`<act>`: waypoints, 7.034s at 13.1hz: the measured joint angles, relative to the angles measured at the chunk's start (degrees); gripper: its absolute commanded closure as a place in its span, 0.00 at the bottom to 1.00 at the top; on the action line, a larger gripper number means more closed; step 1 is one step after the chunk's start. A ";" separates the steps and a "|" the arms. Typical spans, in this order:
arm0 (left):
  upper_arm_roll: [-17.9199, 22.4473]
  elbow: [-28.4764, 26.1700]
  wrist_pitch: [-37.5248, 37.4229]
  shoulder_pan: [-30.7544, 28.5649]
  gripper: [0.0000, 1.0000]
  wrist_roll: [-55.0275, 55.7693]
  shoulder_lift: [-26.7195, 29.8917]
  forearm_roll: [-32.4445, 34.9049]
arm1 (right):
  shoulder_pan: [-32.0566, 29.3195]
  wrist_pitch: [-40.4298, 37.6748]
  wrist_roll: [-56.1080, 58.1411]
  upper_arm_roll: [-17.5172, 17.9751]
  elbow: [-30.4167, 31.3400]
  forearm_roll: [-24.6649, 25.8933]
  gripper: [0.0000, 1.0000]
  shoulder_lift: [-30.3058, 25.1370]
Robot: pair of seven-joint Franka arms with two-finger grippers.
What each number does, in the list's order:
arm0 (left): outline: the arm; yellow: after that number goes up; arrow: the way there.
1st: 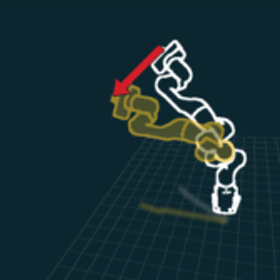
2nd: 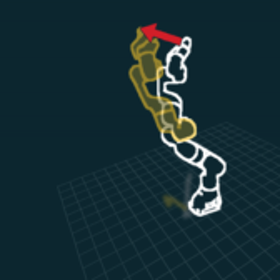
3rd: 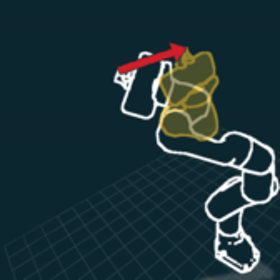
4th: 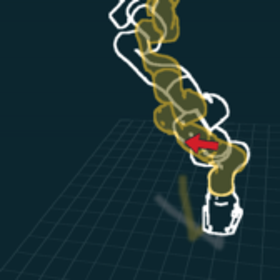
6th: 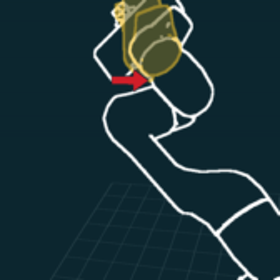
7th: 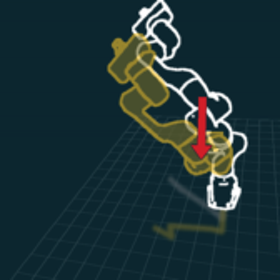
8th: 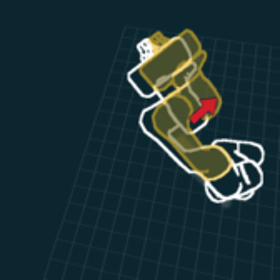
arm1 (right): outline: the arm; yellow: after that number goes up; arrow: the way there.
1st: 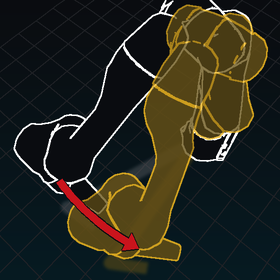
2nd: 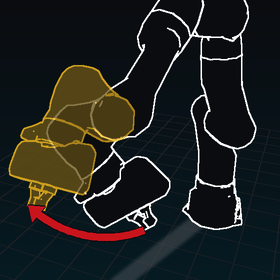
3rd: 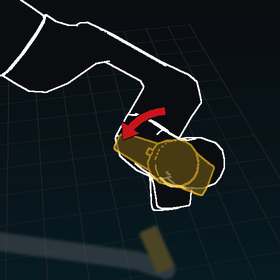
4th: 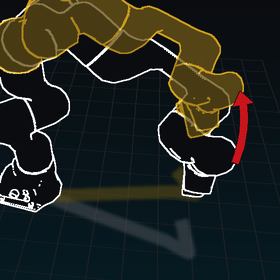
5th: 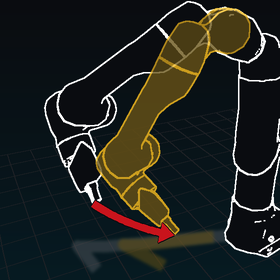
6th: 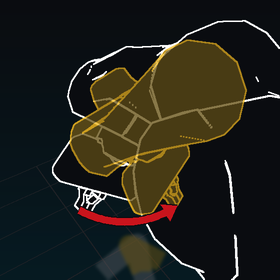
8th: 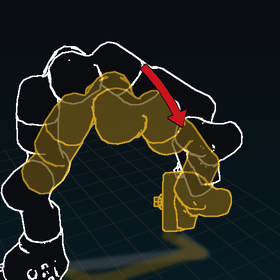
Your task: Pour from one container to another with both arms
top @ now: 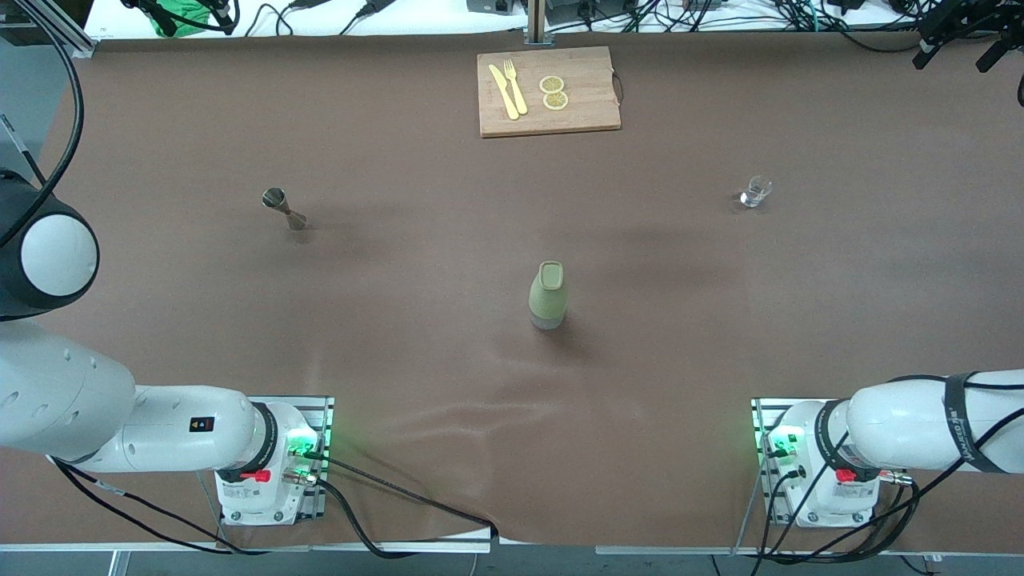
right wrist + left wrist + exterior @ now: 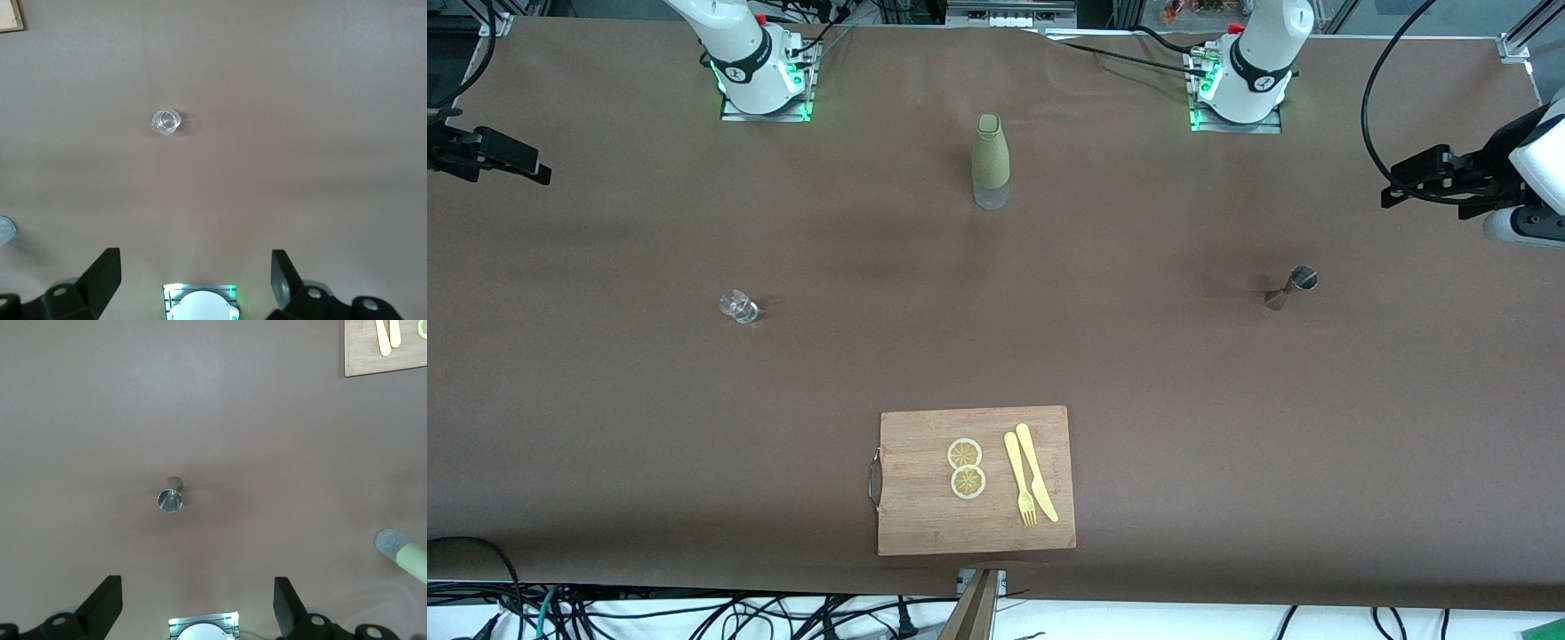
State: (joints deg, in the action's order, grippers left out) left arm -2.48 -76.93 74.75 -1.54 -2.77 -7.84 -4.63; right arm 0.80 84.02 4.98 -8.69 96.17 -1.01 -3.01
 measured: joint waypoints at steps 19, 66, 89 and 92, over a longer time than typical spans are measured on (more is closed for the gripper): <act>10.93 -1.49 0.00 -2.24 0.00 -12.03 -0.49 -0.12 | -0.16 -0.19 4.48 -2.83 -0.31 -0.12 0.00 0.77; 23.67 -21.61 -6.09 -15.02 0.00 -156.64 -48.15 -63.30 | -15.54 -5.26 150.33 -5.81 1.10 -63.93 0.00 56.15; 21.26 -21.57 -7.23 -14.71 0.38 -157.12 -49.78 -64.32 | -12.33 -3.20 150.34 -2.59 0.87 -65.54 0.87 58.87; 21.28 -21.66 -7.25 -14.71 0.50 -157.13 -50.11 -64.32 | -12.30 -3.21 150.29 -2.59 0.85 -65.54 0.93 58.88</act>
State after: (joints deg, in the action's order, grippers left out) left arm 18.80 -98.59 67.50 -16.25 -159.90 -57.95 -68.95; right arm -11.50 80.81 155.27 -11.28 97.02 -66.55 55.87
